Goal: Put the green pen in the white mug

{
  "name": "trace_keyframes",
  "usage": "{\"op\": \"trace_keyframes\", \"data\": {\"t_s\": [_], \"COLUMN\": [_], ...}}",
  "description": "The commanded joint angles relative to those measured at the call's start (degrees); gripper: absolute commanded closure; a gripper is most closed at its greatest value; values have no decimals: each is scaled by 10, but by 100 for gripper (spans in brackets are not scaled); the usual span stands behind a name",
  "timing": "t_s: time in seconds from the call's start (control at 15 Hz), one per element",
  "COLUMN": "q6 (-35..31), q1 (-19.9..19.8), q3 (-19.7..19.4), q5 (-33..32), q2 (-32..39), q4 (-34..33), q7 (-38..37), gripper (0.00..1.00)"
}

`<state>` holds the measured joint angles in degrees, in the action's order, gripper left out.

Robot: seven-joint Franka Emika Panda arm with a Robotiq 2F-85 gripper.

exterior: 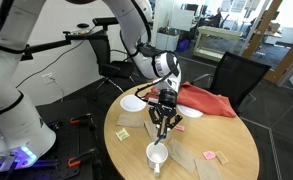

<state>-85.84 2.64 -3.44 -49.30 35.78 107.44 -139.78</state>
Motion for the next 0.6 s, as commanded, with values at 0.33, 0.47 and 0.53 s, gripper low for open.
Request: {"op": "trace_keyframes", "data": {"t_s": [0.33, 0.47, 0.53], "q6": [-66, -87, -98], "q1": [-13, -16, -17], "q3": [-12, -15, -16], "q5": [-3, -2, -1], "q2": [32, 36, 39], "q4": [-1, -1, -1], "q7": [-12, -16, -18], "gripper": [96, 96, 96]}}
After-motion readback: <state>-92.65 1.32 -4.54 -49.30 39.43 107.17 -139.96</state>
